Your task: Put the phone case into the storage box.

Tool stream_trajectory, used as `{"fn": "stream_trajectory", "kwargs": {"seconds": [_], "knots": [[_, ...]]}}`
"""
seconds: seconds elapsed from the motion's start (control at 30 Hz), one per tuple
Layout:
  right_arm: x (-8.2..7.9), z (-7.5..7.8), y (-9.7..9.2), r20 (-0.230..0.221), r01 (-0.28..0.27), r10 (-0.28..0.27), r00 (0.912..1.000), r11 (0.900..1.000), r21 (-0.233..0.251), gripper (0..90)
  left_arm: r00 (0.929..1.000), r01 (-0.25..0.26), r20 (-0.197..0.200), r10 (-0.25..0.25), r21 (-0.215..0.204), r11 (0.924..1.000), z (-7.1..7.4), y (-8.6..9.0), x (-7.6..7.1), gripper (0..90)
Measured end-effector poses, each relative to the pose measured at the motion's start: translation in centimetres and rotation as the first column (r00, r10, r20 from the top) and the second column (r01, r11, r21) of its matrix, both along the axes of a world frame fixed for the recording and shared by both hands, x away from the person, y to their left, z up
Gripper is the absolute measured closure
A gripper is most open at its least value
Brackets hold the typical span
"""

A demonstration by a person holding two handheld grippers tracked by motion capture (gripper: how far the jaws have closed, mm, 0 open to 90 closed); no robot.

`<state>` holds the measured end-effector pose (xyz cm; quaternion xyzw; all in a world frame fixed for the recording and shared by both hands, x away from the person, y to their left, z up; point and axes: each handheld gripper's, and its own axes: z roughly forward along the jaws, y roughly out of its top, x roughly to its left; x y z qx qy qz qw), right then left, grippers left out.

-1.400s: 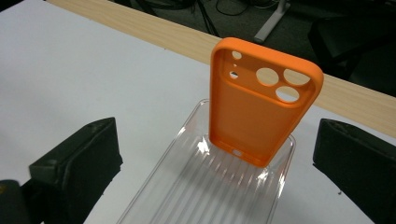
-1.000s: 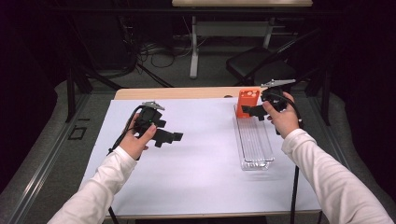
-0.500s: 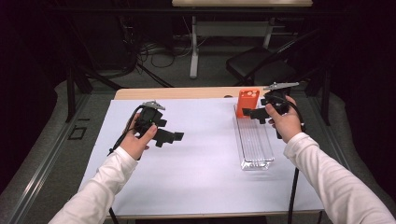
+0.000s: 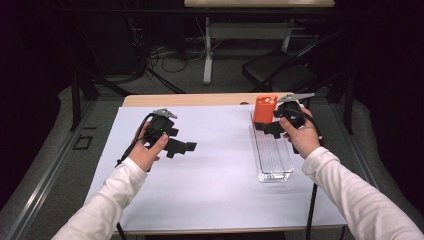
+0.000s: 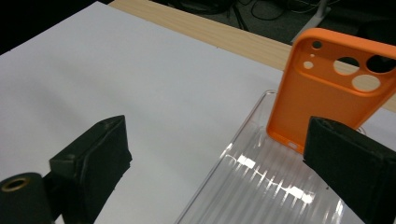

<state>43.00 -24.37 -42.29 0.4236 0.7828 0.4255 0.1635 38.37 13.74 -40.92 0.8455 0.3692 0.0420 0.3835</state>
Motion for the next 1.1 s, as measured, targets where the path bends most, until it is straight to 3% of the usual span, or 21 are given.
{"fn": "stream_trajectory", "kwargs": {"seconds": [0.43, 1.1], "knots": [[-1.8, 0.0, 3.0, 0.012, -0.096, 0.096, 0.9953, 0.9954, 0.003, 6.5, 0.9999, -0.001, 0.014, 0.001, -0.002, 1.0000, 0.0, 0.4, -0.5, 9.8], [-4.9, -0.9, 7.8, 0.030, -0.226, 0.226, 0.9737, 0.9742, -0.010, 6.5, 0.9994, 0.002, 0.034, -0.002, -0.009, 1.0000, -0.3, 0.6, -1.9, 9.8]]}}
